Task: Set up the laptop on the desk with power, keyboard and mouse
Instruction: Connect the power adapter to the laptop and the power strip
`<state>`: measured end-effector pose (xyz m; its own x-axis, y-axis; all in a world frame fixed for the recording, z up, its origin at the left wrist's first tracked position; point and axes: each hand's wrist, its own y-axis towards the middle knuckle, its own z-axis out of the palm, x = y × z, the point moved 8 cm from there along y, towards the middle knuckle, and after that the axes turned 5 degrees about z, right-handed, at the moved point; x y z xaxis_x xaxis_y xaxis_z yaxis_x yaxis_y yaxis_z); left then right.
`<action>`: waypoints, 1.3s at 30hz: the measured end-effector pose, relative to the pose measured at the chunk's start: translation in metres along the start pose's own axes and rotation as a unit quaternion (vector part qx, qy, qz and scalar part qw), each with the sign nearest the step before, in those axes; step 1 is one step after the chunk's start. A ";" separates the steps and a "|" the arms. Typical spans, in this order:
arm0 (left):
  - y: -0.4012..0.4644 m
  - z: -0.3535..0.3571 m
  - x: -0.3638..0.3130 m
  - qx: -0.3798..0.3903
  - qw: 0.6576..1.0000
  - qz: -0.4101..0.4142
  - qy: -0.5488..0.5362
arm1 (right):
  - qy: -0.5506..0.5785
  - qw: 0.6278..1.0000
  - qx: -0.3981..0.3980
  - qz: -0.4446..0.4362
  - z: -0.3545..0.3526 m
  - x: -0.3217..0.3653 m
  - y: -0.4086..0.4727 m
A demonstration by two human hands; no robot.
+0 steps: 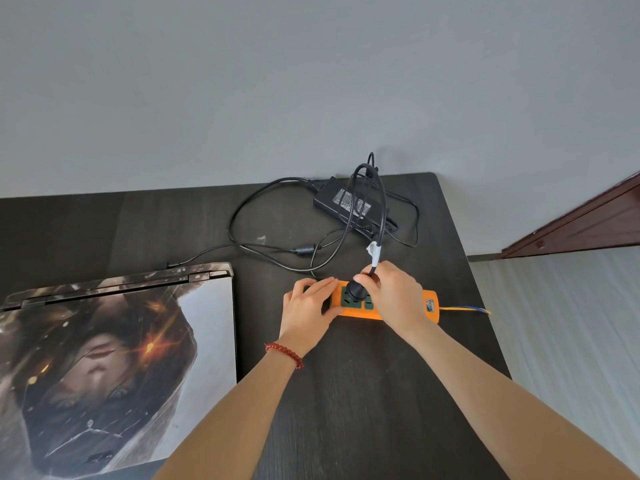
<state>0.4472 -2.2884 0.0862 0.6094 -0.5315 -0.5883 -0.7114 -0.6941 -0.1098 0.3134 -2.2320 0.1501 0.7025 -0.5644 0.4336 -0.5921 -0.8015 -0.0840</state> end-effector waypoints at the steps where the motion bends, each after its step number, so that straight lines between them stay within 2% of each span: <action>1: 0.000 -0.001 0.000 -0.002 1.000 0.001 -0.001 | 0.020 1.000 0.000 -0.008 0.002 0.003 -0.002; 5: -0.006 -0.002 0.007 -0.008 1.000 -0.008 -0.006 | 0.089 0.995 0.014 -0.034 0.013 0.011 -0.013; 16: -0.022 -0.001 0.010 -0.019 1.000 -0.018 0.003 | 0.075 0.994 0.049 -0.062 0.032 0.005 -0.023; 18: -0.029 -0.013 0.009 -0.054 0.998 -0.037 -0.021 | 0.071 0.995 0.049 -0.051 0.035 0.002 -0.021; 20: -0.039 -0.039 0.007 -0.134 0.986 -0.057 -0.084 | 0.069 0.996 0.040 -0.044 0.037 -0.001 -0.019; 22: -0.048 -0.071 -0.002 -0.221 0.963 -0.047 -0.147 | 0.064 0.997 0.033 -0.042 0.038 -0.002 -0.018; 24: -0.051 -0.102 -0.018 -0.269 0.944 -0.017 -0.190 | 0.058 0.997 0.030 -0.044 0.038 -0.001 -0.017; 26: -0.040 -0.124 -0.039 -0.260 0.946 0.007 -0.191 | 0.025 0.998 0.026 -0.051 0.037 0.000 -0.017; 29: -0.009 -0.131 -0.064 -0.170 0.965 -0.010 -0.201 | -0.023 0.999 0.034 -0.033 0.037 0.000 -0.016; 31: 0.009 -0.130 -0.075 -0.140 0.969 -0.018 -0.204 | -0.056 0.997 0.041 -0.034 0.038 0.002 -0.017; 35: 0.018 -0.125 -0.067 -0.142 0.968 -0.019 -0.207 | -0.042 0.998 0.029 -0.023 0.038 0.001 -0.019; 39: 0.005 -0.117 -0.008 -0.186 0.951 -0.143 -0.201 | -0.016 1.000 0.009 -0.025 0.038 -0.004 -0.020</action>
<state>0.4792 -2.3442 0.1841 0.5240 -0.1185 -0.8434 -0.3177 -0.9460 -0.0644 0.3375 -2.2219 0.1159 0.7431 -0.5300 0.4086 -0.5492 -0.8318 -0.0800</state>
